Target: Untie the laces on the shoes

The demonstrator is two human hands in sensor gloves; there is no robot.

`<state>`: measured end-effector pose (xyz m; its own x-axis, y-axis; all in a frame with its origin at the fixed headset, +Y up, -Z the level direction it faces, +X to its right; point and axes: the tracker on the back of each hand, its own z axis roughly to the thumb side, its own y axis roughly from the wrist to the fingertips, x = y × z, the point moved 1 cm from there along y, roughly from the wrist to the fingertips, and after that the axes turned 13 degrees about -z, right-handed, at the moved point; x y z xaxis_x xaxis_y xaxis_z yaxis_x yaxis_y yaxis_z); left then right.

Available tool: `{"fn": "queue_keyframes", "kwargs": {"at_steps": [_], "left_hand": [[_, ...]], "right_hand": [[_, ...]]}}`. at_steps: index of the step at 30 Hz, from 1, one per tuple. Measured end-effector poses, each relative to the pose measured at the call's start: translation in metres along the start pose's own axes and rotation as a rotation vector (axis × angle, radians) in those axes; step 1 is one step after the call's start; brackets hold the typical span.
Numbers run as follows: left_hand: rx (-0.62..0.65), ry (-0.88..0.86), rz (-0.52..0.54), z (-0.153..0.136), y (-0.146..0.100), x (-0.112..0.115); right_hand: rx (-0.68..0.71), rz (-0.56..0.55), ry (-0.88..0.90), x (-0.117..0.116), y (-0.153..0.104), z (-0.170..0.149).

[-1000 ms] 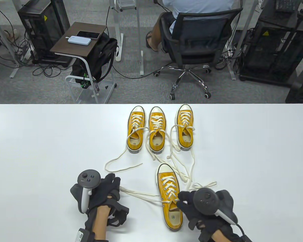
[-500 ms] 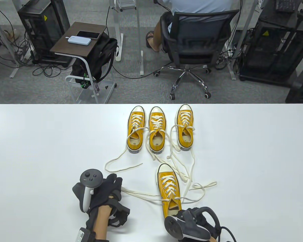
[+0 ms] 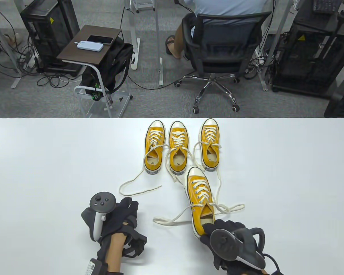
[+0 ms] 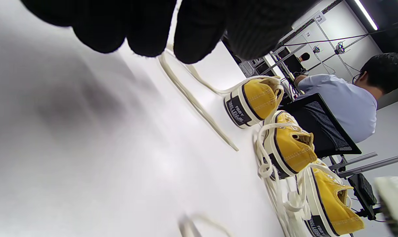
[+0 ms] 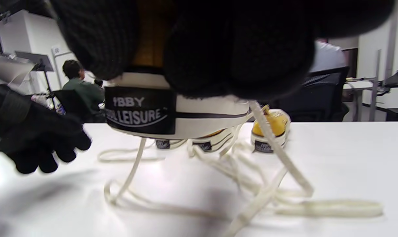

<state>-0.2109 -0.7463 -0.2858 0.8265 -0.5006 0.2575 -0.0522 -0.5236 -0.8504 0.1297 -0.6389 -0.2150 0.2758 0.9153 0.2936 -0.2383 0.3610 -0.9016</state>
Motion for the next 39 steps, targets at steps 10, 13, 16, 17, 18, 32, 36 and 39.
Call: {"fn": "queue_keyframes", "kwargs": {"at_steps": [10, 13, 16, 17, 18, 32, 36, 39], "left_hand": [[0.002, -0.004, -0.002, 0.000, 0.000, -0.001], [0.002, -0.006, -0.003, 0.000, 0.001, -0.001], [0.002, -0.008, -0.002, -0.001, 0.001, -0.001], [0.002, -0.010, -0.003, -0.001, 0.001, -0.001], [0.001, -0.010, -0.004, -0.001, 0.001, -0.001], [-0.028, 0.012, -0.003, -0.002, 0.002, -0.002], [-0.037, 0.016, -0.007, -0.002, 0.003, -0.002], [-0.041, 0.025, -0.005, -0.001, 0.003, -0.002]], "right_hand": [[-0.148, -0.137, -0.038, 0.047, 0.047, -0.044], [-0.194, -0.153, -0.068, 0.050, 0.066, -0.058], [-0.238, -0.157, -0.109, 0.044, 0.083, -0.074], [-0.250, -0.161, -0.121, 0.039, 0.092, -0.081], [-0.265, -0.155, -0.136, 0.035, 0.097, -0.087], [-0.384, -0.162, -0.251, -0.033, 0.171, -0.165], [-0.413, -0.136, -0.250, -0.053, 0.178, -0.179], [-0.424, -0.107, -0.252, -0.069, 0.181, -0.186]]}}
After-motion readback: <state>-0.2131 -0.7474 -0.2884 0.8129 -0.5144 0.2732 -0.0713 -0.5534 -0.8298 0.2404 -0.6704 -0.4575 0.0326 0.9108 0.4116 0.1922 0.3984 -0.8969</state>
